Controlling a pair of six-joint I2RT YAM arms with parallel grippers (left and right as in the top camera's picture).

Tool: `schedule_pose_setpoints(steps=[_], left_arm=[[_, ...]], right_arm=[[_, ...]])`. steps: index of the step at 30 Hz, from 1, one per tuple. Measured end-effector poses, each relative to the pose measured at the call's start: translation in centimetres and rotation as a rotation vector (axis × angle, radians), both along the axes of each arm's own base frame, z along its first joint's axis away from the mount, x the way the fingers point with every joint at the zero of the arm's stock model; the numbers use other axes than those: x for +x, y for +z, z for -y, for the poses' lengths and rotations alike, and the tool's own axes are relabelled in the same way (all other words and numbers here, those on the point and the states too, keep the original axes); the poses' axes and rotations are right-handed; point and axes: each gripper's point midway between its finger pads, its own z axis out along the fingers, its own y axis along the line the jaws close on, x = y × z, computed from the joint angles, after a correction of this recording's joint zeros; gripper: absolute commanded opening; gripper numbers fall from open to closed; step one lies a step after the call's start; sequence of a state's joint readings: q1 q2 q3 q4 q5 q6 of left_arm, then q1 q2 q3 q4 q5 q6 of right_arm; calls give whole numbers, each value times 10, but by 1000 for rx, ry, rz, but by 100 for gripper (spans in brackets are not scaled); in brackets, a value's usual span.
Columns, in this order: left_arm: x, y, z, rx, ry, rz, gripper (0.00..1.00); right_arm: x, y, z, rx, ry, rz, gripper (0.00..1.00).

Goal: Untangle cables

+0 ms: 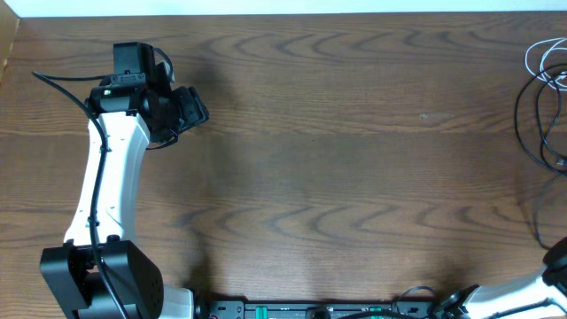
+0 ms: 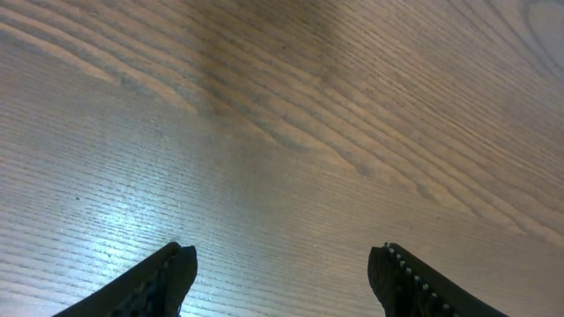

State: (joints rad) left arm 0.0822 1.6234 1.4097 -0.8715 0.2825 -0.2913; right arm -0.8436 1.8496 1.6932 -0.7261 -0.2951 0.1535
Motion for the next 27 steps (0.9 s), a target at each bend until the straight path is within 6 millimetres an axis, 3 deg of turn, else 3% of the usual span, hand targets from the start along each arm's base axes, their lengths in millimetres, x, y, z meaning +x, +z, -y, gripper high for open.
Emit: schedule_pose_setpoints(steps=[2,5,9,10,11,12,14,20,21,22,27], left_arm=[[0,0,0,0,0,0,68],[0,0,0,0,0,0,68],[0,0,0,0,0,0,69],[0,0,0,0,0,0,73],[0,0,0,0,0,0,88],[0,0,0,-1,2,0,99],[0,0,0,-1,2,0,99],[0,0,0,0,1,-1,100],[0,0,0,0,1,0,100],[0,0,0,0,1,-1,100],[0,0,0,0,1,0,100]], right_arm=[[1,-22,0,41,0,-29,78],[-1,-23,-4,55,1,-36,77],[-4,7,-19,40,23,3,79],[-3,24,-31,26,55,31,80],[0,38,-44,16,91,56,80],[3,54,-60,-2,141,83,81],[9,88,-113,-32,285,134,81],[4,132,-246,-56,638,183,82],[0,139,-270,-66,703,195,88],[-4,143,-284,-76,741,201,99],[-41,161,-348,-79,901,214,99]])
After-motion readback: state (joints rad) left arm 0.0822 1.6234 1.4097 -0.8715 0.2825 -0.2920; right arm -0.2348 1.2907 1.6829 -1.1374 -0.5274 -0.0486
